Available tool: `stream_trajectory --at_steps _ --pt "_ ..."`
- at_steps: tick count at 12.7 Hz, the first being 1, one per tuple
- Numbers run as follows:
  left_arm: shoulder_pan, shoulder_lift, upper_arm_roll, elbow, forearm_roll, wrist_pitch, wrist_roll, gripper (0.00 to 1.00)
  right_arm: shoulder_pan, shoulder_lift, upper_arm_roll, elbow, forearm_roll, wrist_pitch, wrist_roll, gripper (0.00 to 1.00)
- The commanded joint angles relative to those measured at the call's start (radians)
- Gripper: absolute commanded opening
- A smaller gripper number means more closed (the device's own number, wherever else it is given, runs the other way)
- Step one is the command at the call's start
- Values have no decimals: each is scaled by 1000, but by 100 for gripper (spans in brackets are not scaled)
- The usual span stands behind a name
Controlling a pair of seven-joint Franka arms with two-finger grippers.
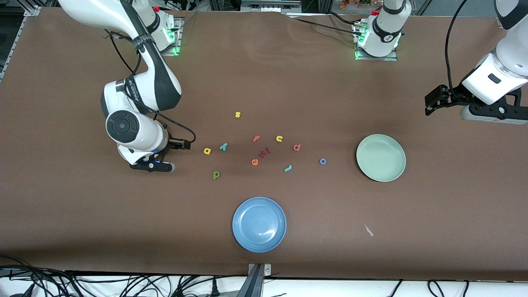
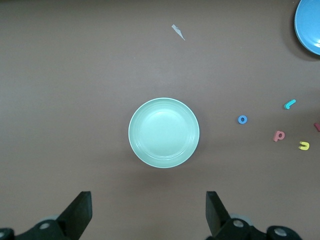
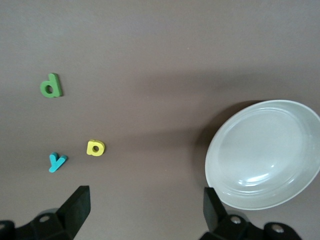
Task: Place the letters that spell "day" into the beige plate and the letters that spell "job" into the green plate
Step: 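Reach the right gripper to the yellow D while the left gripper reaches letters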
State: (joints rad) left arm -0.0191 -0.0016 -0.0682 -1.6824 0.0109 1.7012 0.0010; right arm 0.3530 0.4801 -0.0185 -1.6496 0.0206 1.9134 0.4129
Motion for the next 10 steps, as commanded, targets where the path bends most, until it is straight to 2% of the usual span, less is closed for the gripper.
stream_trajectory --at_steps 1,3,5,8,10 --pt "-5 6 1 13 -17 -15 14 100 7 41 0 13 33 13 13 100" --pt "-15 23 -2 13 -17 -18 14 100 38 69 0 1 99 99 71 100" --pt "-18 52 -5 13 -19 -49 14 100 70 72 0 -38 99 203 206 100" --pt "-39 109 -21 13 -25 -75 13 100 72 68 2 -122 120 321 231 100" --pt "-53 152 -39 15 -29 -68 13 100 73 58 3 -182 186 392 234 100"
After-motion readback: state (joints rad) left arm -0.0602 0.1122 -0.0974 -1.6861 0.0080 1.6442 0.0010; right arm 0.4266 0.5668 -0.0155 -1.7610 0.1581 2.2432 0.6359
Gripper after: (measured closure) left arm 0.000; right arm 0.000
